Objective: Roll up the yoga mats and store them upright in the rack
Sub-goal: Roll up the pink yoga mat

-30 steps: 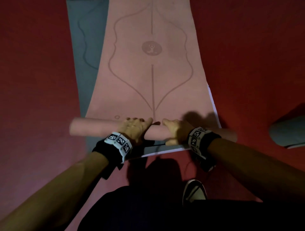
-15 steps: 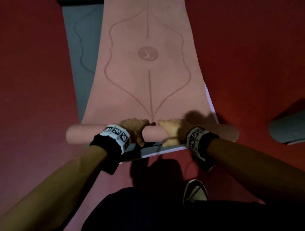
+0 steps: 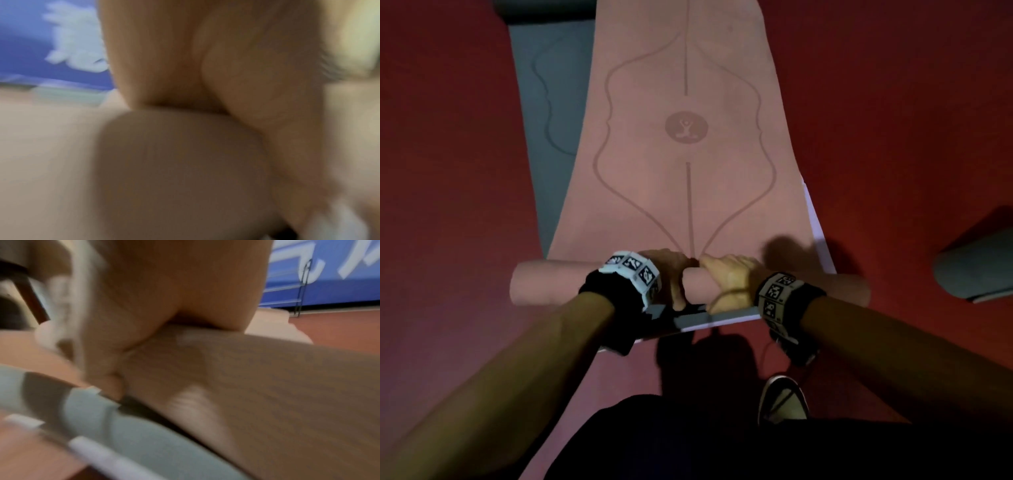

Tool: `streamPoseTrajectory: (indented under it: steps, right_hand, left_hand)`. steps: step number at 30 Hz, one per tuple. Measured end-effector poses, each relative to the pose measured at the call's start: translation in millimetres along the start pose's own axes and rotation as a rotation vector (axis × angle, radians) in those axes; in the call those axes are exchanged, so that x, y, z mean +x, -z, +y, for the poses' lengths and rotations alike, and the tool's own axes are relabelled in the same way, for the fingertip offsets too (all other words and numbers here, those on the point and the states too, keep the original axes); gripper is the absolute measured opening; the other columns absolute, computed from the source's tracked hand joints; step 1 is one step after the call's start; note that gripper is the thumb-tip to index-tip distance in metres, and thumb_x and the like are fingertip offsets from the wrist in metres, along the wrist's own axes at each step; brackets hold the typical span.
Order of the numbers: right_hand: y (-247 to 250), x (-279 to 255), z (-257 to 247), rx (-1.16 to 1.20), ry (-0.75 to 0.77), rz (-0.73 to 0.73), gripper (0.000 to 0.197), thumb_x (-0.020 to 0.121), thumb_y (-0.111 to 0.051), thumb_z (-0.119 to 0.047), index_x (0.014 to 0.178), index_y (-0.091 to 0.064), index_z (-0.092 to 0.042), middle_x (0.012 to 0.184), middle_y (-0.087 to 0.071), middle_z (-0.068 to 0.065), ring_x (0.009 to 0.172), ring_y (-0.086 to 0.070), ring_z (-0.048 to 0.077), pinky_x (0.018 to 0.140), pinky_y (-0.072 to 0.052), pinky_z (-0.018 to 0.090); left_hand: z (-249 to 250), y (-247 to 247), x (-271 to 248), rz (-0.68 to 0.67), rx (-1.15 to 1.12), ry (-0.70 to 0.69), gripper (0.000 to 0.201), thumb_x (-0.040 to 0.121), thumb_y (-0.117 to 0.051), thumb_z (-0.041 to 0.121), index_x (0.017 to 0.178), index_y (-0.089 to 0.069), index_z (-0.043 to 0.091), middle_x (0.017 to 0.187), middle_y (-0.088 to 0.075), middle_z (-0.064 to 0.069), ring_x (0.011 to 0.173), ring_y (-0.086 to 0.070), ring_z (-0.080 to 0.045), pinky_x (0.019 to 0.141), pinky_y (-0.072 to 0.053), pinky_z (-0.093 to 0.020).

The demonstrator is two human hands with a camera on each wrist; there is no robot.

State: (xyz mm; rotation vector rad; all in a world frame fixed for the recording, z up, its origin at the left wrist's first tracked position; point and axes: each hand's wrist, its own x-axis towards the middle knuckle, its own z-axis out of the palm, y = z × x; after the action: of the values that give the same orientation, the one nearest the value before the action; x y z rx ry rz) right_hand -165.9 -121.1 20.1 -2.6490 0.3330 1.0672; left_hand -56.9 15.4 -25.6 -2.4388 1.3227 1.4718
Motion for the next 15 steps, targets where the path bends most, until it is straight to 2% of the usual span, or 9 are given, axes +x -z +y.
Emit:
streamPoseTrajectory:
  steps: [2,4,6,8,10,11,12,14,15]
  right_hand:
    - [-3,4,0,0.006,0.067,0.017,0.080,0.078,-0.081,-0.049,0.139,-0.043,-0.015,0.132,-0.057,0.012,0.120,-0.058,0.032,0.099,-0.047,0.038]
    - [-4,15,4,0.004,0.108,0.022,0.079,0.072,-0.084,-0.052,0.134,-0.049,-0.016,0.129,-0.060,0.008,0.115,-0.060,0.029,0.097,-0.048,0.038]
    - [-4,17,3,-0.031,0.106,0.026,0.079,0.073,-0.083,-0.052,0.135,-0.048,-0.019,0.130,-0.060,0.007,0.116,-0.059,0.029,0.095,-0.047,0.036]
    - [-1,11,2,-0.066,0.059,-0.007,0.072,0.083,-0.078,-0.043,0.138,-0.041,-0.017,0.137,-0.054,0.014,0.126,-0.054,0.033,0.089,-0.042,0.034]
    - [11,-13,-9,-0.076,0.025,-0.059,0.050,0.102,-0.056,-0.017,0.145,-0.034,-0.004,0.151,-0.040,0.023,0.141,-0.039,0.037,0.094,-0.030,0.032]
    - [28,-43,-26,-0.081,0.041,-0.069,0.045,0.106,-0.043,-0.009,0.147,-0.028,0.003,0.157,-0.031,0.025,0.145,-0.032,0.035,0.099,-0.023,0.028]
    - [35,-60,-33,-0.017,0.056,-0.071,0.046,0.107,-0.038,-0.008,0.149,-0.022,0.006,0.160,-0.025,0.024,0.148,-0.027,0.033,0.105,-0.019,0.026]
    - [21,-34,-22,0.037,0.045,-0.009,0.058,0.105,-0.048,-0.018,0.152,-0.017,-0.004,0.160,-0.028,0.018,0.148,-0.028,0.031,0.113,-0.025,0.033]
    - [2,-5,-5,-0.015,0.003,0.027,0.065,0.099,-0.061,-0.026,0.150,-0.023,-0.012,0.153,-0.039,0.014,0.143,-0.037,0.032,0.107,-0.034,0.035]
  left_hand:
    - [9,-13,-5,0.173,0.194,-0.030,0.085,0.060,-0.085,0.041,0.134,-0.044,0.030,0.116,-0.067,-0.006,0.104,-0.066,-0.031,0.078,-0.047,-0.034]
    - [13,-24,-9,0.265,0.266,-0.022,0.084,0.067,-0.081,0.041,0.137,-0.036,0.028,0.117,-0.065,-0.008,0.102,-0.065,-0.034,0.072,-0.043,-0.035]
    - [15,-22,-14,0.220,0.205,0.000,0.083,0.065,-0.083,0.036,0.136,-0.041,0.030,0.119,-0.065,-0.005,0.105,-0.064,-0.031,0.077,-0.046,-0.034]
    - [6,-11,-10,0.103,0.087,0.026,0.083,0.059,-0.088,0.031,0.132,-0.051,0.032,0.117,-0.068,0.000,0.107,-0.065,-0.025,0.086,-0.049,-0.031]
    - [-9,-5,1,0.008,-0.094,0.009,0.078,0.050,-0.091,0.024,0.122,-0.062,0.034,0.113,-0.072,0.002,0.109,-0.067,-0.023,0.095,-0.052,-0.038]
    - [-17,-3,6,-0.038,-0.161,-0.008,0.072,0.050,-0.090,0.019,0.115,-0.066,0.036,0.110,-0.073,0.002,0.109,-0.068,-0.024,0.098,-0.052,-0.044]
    - [-11,4,-2,-0.081,-0.180,-0.026,0.066,0.053,-0.088,0.012,0.111,-0.068,0.037,0.107,-0.074,0.003,0.108,-0.069,-0.024,0.098,-0.051,-0.047]
    - [-6,8,-10,-0.097,-0.174,-0.003,0.058,0.066,-0.083,0.004,0.113,-0.066,0.033,0.109,-0.073,0.006,0.110,-0.067,-0.023,0.099,-0.051,-0.042]
    - [1,9,-14,-0.082,-0.149,0.007,0.055,0.073,-0.082,0.006,0.118,-0.061,0.030,0.113,-0.069,0.008,0.115,-0.064,-0.022,0.097,-0.050,-0.037]
